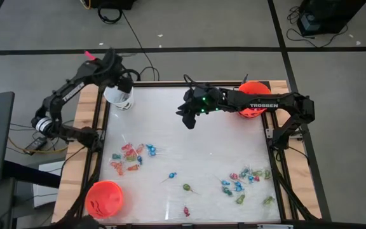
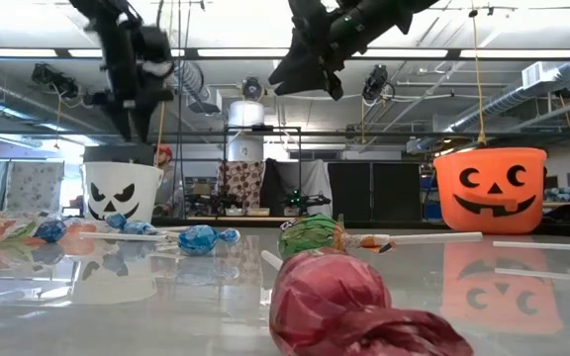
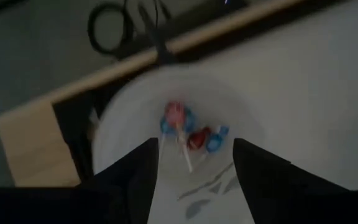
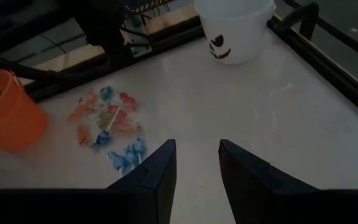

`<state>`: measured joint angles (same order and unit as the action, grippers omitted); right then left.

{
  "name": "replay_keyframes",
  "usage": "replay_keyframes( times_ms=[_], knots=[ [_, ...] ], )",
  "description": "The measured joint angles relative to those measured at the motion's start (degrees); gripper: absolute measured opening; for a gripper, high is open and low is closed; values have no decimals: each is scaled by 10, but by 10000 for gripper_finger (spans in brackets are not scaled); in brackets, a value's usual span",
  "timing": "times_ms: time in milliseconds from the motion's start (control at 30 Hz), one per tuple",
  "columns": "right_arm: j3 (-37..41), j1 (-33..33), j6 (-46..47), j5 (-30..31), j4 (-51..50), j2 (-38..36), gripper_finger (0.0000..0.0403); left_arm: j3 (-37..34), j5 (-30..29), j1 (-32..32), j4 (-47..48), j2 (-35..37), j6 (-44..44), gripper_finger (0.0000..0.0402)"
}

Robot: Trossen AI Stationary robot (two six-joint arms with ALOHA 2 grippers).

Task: Sort candy by brand, put in halloween buckets
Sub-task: Put the blue lollipop into the white bucket

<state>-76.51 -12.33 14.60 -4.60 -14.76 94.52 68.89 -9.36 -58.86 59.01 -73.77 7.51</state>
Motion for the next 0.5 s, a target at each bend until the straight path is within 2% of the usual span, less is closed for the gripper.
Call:
replay_keyframes(
  times_ms=[133,267,367,500],
  knots=[
    [0,8,-11,18,-8,-6,132,49,10,18,7,42,-8,212],
    [-1,12,-17,17,-36,-18,132,70,64,56,-15,104,-24,211],
    [-1,17,-28,19,-98,-19,132,70,91,99,-35,147,-5,211],
    [3,36,-49,15,-167,-19,132,69,93,182,-41,184,18,211]
  ],
)
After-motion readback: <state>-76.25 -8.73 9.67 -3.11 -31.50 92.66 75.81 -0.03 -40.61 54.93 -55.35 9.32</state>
